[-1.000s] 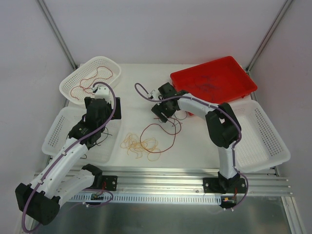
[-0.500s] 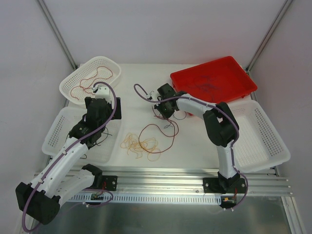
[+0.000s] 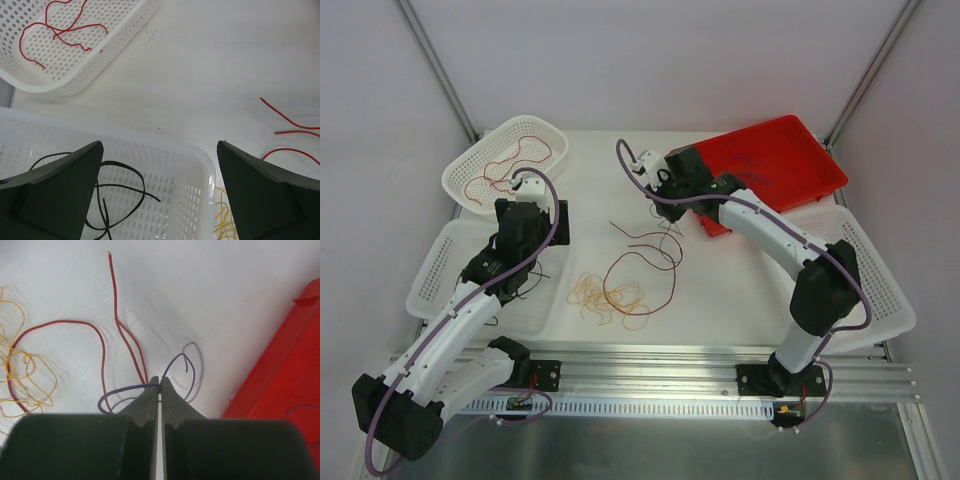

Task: Untangle the cables

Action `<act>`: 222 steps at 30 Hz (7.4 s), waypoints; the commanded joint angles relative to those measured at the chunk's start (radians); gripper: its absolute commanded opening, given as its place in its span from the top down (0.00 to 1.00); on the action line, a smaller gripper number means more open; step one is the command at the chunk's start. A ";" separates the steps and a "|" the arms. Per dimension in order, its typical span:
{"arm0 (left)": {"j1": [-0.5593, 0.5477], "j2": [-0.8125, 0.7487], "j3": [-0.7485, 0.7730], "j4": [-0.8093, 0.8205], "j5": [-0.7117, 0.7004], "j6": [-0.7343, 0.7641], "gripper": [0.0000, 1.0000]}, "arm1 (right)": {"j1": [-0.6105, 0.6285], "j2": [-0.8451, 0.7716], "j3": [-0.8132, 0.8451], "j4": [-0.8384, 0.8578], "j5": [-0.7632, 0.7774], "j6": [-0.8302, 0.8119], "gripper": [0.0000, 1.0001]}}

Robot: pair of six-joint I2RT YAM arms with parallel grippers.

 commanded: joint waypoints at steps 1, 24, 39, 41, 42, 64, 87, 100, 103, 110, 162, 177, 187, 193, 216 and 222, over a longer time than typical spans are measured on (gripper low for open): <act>0.011 -0.011 0.001 0.033 0.004 0.001 0.01 | 0.003 -0.123 0.051 -0.046 -0.032 0.026 0.99; 0.011 -0.002 -0.001 0.033 0.003 -0.002 0.01 | -0.100 -0.352 0.312 -0.023 0.271 0.055 0.99; 0.011 0.001 -0.001 0.033 0.003 -0.002 0.01 | -0.556 0.025 0.433 0.128 0.236 0.312 0.97; 0.011 0.008 -0.001 0.032 0.007 -0.002 0.01 | -0.580 0.137 0.479 0.097 0.213 0.345 0.94; 0.011 0.011 0.001 0.032 0.010 -0.001 0.01 | -0.599 0.169 0.510 0.091 0.192 0.351 0.93; 0.011 -0.011 0.002 0.032 0.044 -0.001 0.01 | -0.461 -0.181 0.082 -0.009 -0.070 0.386 0.04; 0.011 -0.019 -0.001 0.032 0.067 -0.010 0.01 | 0.032 -0.128 -0.326 -0.001 0.192 0.539 0.04; 0.011 -0.025 0.001 0.033 0.062 -0.007 0.01 | 0.039 0.052 -0.341 0.066 0.247 0.659 0.30; 0.011 -0.028 0.001 0.032 0.062 -0.005 0.01 | 0.042 0.081 -0.343 0.066 0.275 0.673 0.36; 0.011 -0.031 0.001 0.035 0.062 -0.004 0.01 | 0.050 0.133 -0.376 0.071 0.287 0.687 0.59; -0.339 0.366 -0.004 0.240 0.388 -0.519 0.01 | 0.032 -0.663 -0.198 -0.049 0.333 0.469 0.99; -0.540 0.411 -0.108 0.801 0.228 -0.201 0.01 | 0.032 -0.698 0.021 -0.089 0.195 0.489 0.99; -0.569 0.615 -0.069 1.105 0.214 -0.090 0.02 | 0.032 -0.721 -0.002 -0.041 0.138 0.546 0.99; -0.582 0.652 -0.079 1.168 0.196 -0.117 0.51 | 0.032 -0.760 -0.037 -0.043 0.179 0.546 0.99; -0.554 0.195 0.307 0.090 0.045 -0.174 1.00 | -0.016 -0.633 -0.661 0.172 0.167 0.581 0.18; -0.517 0.170 0.419 -0.028 0.045 -0.124 1.00 | -0.016 -0.499 -0.731 0.267 0.158 0.607 0.17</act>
